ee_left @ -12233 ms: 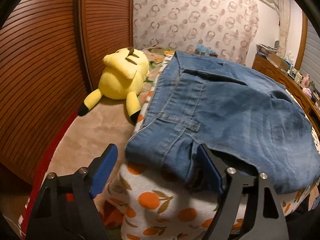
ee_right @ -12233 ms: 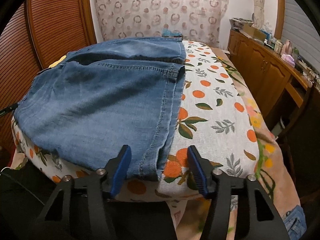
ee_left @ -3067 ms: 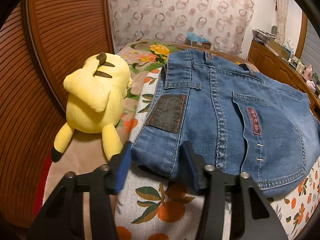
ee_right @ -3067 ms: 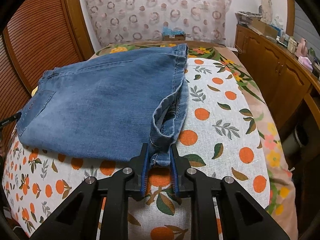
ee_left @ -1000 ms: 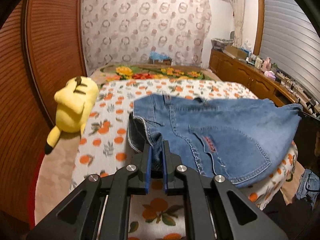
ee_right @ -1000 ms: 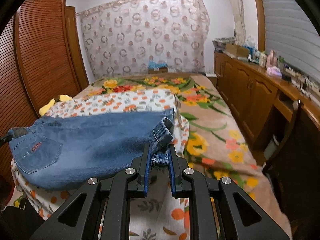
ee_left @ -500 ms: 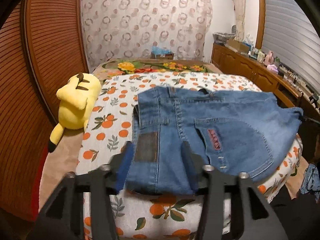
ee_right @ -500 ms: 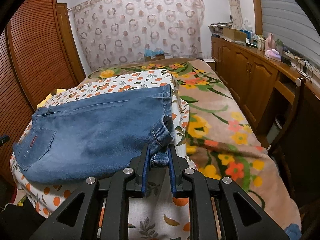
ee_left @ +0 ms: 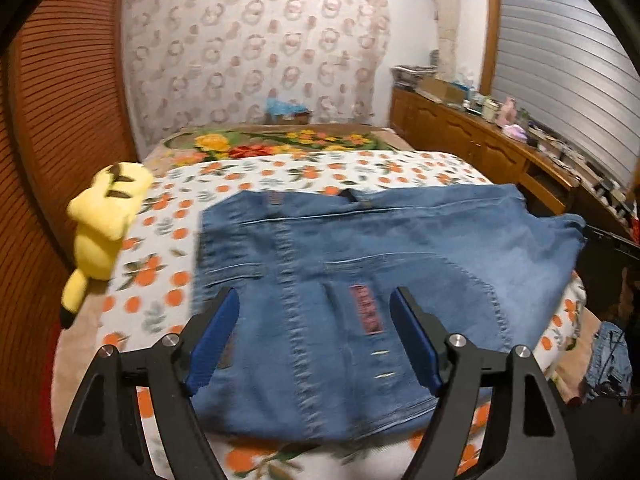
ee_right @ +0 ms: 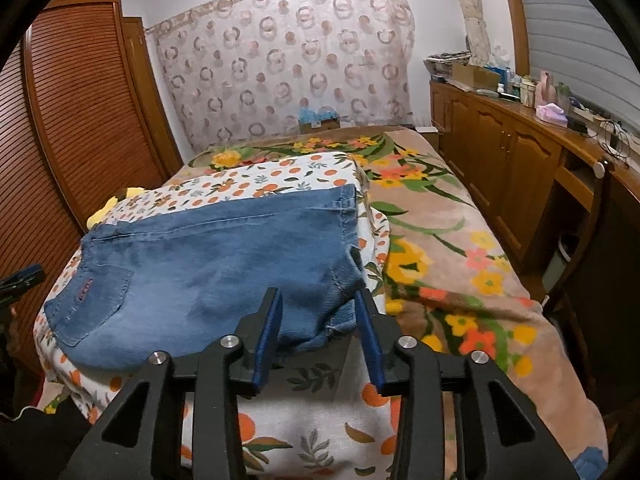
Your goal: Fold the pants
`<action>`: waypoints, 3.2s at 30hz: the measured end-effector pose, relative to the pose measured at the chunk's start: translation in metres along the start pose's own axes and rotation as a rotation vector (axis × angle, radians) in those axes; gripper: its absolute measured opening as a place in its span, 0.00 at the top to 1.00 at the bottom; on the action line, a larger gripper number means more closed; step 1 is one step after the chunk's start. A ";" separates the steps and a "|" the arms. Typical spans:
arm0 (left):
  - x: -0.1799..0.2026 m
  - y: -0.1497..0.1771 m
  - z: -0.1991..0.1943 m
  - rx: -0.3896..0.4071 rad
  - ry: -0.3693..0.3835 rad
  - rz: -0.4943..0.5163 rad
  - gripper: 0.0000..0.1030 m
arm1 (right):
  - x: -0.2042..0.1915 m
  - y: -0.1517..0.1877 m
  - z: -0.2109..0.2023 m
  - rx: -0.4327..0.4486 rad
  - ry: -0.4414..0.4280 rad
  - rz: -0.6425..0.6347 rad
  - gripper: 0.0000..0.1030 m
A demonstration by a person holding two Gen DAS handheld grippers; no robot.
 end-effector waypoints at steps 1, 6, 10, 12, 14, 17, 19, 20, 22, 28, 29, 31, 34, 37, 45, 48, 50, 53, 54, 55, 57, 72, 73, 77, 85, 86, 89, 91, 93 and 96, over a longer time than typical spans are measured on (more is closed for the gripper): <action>0.007 0.000 0.005 -0.005 0.008 0.013 0.24 | -0.001 0.001 0.000 0.000 0.001 -0.001 0.61; 0.029 0.001 0.017 -0.024 0.044 0.048 0.24 | 0.000 0.002 0.007 -0.014 0.001 0.028 0.58; 0.044 0.002 0.024 -0.036 0.066 0.070 0.24 | 0.005 -0.001 0.017 -0.045 0.024 0.064 0.58; 0.049 0.003 0.027 -0.041 0.072 0.078 0.24 | 0.006 -0.006 0.018 -0.043 0.022 0.072 0.58; 0.053 0.004 0.030 -0.047 0.080 0.084 0.24 | 0.004 -0.010 0.017 -0.041 0.024 0.068 0.58; 0.056 0.006 0.034 -0.053 0.087 0.083 0.24 | 0.000 -0.012 0.021 -0.056 0.031 0.054 0.58; 0.057 0.007 0.036 -0.056 0.092 0.079 0.24 | -0.001 -0.012 0.025 -0.075 0.035 0.053 0.58; 0.057 0.007 0.037 -0.057 0.092 0.078 0.24 | 0.001 -0.012 0.027 -0.084 0.037 0.055 0.58; 0.057 0.008 0.038 -0.062 0.090 0.077 0.24 | 0.003 -0.012 0.029 -0.098 0.040 0.061 0.58; 0.054 0.010 0.038 -0.066 0.081 0.068 0.24 | 0.004 -0.015 0.027 -0.100 0.040 0.048 0.90; 0.053 0.011 0.037 -0.065 0.079 0.067 0.24 | 0.002 -0.016 0.027 -0.095 0.031 0.041 0.92; 0.053 0.011 0.037 -0.062 0.078 0.065 0.24 | -0.002 -0.020 0.023 -0.079 0.022 0.021 0.94; 0.052 0.011 0.037 -0.061 0.077 0.064 0.24 | -0.009 -0.026 0.019 -0.050 0.010 -0.004 0.95; 0.051 0.010 0.037 -0.061 0.076 0.063 0.24 | -0.020 -0.036 0.012 -0.017 -0.010 -0.034 0.96; 0.043 0.010 0.031 -0.052 0.064 0.048 0.24 | -0.069 -0.067 -0.006 0.070 -0.102 -0.150 0.96; 0.038 0.009 0.028 -0.044 0.057 0.040 0.24 | -0.089 -0.077 -0.012 0.098 -0.147 -0.199 0.96; 0.034 0.007 0.027 -0.039 0.054 0.034 0.24 | -0.104 -0.083 -0.016 0.114 -0.174 -0.234 0.96; 0.030 0.007 0.024 -0.032 0.049 0.028 0.24 | -0.125 -0.089 -0.021 0.130 -0.215 -0.279 0.96; 0.028 0.006 0.023 -0.030 0.047 0.026 0.24 | -0.129 -0.090 -0.022 0.134 -0.228 -0.290 0.96; 0.026 0.006 0.022 -0.027 0.045 0.024 0.24 | -0.135 -0.091 -0.023 0.136 -0.242 -0.301 0.96; 0.024 0.005 0.020 -0.023 0.043 0.018 0.24 | -0.145 -0.093 -0.019 0.135 -0.277 -0.321 0.96; 0.025 0.002 0.023 -0.025 0.056 0.022 0.24 | -0.154 -0.075 0.018 0.007 -0.434 -0.383 0.66; 0.028 0.001 0.024 -0.026 0.060 0.026 0.24 | -0.148 -0.077 0.016 0.016 -0.437 -0.372 0.65; 0.038 -0.004 0.027 -0.028 0.083 0.039 0.24 | -0.150 -0.074 0.008 0.049 -0.391 -0.353 0.62; 0.068 -0.019 0.033 -0.035 0.172 0.063 0.29 | -0.135 -0.061 0.024 0.003 -0.268 -0.315 0.61; 0.073 -0.020 0.035 -0.041 0.185 0.069 0.31 | -0.134 -0.061 0.032 -0.007 -0.252 -0.309 0.61; 0.088 -0.021 0.044 -0.068 0.209 0.090 0.37 | -0.131 -0.061 0.038 -0.029 -0.223 -0.300 0.61; 0.095 -0.017 0.053 -0.105 0.229 0.101 0.40 | -0.129 -0.060 0.040 -0.041 -0.212 -0.295 0.61; 0.102 -0.010 0.062 -0.144 0.241 0.112 0.41 | -0.128 -0.061 0.041 -0.048 -0.202 -0.292 0.61; 0.107 0.002 0.073 -0.190 0.246 0.118 0.44 | -0.126 -0.066 0.042 -0.054 -0.197 -0.287 0.61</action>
Point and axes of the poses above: each gripper's, at about its wrist camera, not at the fingertips, and z roughly the way its jaws point, x to its right, y to its underside, the point moved 2 cm from there along z, roughly the way its jaws point, and after that the axes turned 9 degrees about -z, right-handed, at the moved point
